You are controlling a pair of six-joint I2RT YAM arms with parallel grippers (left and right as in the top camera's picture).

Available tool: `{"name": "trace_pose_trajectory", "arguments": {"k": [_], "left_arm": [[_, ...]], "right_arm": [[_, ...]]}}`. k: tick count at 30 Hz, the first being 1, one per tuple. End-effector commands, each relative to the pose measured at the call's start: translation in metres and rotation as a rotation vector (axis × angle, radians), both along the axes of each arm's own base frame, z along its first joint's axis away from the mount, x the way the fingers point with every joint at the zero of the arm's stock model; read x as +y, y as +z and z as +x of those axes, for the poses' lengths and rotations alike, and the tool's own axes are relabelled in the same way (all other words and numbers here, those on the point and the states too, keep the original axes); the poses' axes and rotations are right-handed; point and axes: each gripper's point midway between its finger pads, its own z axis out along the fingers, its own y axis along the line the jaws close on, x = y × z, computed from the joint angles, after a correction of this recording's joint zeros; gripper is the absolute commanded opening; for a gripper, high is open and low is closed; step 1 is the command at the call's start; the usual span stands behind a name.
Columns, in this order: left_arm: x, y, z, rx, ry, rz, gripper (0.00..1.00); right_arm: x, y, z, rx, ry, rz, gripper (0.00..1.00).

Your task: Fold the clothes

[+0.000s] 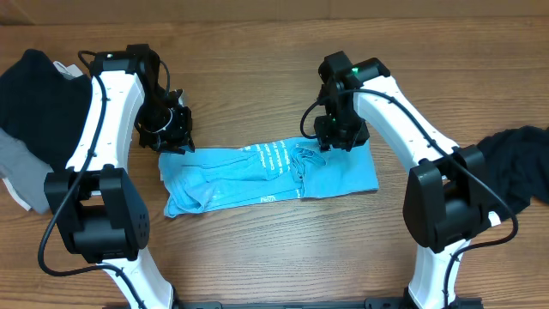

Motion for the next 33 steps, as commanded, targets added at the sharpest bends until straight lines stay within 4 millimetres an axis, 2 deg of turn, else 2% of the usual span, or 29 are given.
{"name": "trace_pose_trajectory", "arguments": {"k": [1,5,8,9,11,12,13,17,18,20,24,27,30,32,33], "left_arm": [[-0.002,0.012,0.000,-0.035,0.005,-0.005,0.24],[-0.002,0.012,0.000,-0.036,0.005,-0.005,0.24],[-0.002,0.012,0.000,-0.035,0.005,-0.005,0.24],[-0.002,0.012,0.000,-0.035,0.006,-0.005,0.24],[-0.002,0.012,0.000,-0.035,0.005,-0.005,0.24],[-0.002,0.012,0.000,-0.035,0.005,-0.005,0.24],[-0.002,0.012,0.000,-0.035,0.005,-0.005,0.24],[-0.002,0.012,0.000,-0.036,0.005,-0.005,0.24],[-0.002,0.012,0.000,-0.036,0.005,-0.005,0.24],[-0.002,0.012,0.000,-0.035,0.006,-0.005,0.24],[-0.002,0.012,0.000,-0.036,0.006,-0.005,0.24],[-0.002,0.012,0.000,-0.036,0.006,-0.005,0.24],[-0.002,0.012,-0.001,-0.034,0.005,-0.005,0.24],[-0.002,0.012,-0.001,-0.033,0.005,-0.005,0.24],[-0.002,0.012,-0.001,-0.034,0.002,-0.005,0.24]], "right_arm": [[0.010,0.014,0.000,-0.028,-0.030,0.055,0.54],[0.009,-0.003,-0.012,0.024,-0.058,0.061,0.54],[0.018,-0.013,-0.018,0.044,-0.057,0.115,0.55],[0.021,-0.015,-0.017,0.041,-0.057,0.136,0.54],[0.029,-0.017,-0.012,0.021,-0.054,0.177,0.44],[0.031,-0.016,-0.008,0.008,-0.053,0.190,0.36],[0.034,-0.015,-0.004,-0.008,-0.051,0.205,0.33],[0.041,-0.014,0.009,-0.063,-0.035,0.237,0.33],[0.045,-0.012,0.010,-0.074,-0.005,0.263,0.35],[0.060,-0.006,0.008,-0.078,0.078,0.357,0.47],[0.086,0.011,-0.004,-0.057,0.211,0.552,0.62],[0.089,0.012,0.001,-0.085,0.219,0.559,0.64],[0.085,0.016,0.016,-0.146,0.221,0.526,0.65],[0.076,0.024,0.025,-0.174,0.205,0.479,0.67],[0.064,0.033,0.033,-0.204,0.176,0.417,0.71]]}}
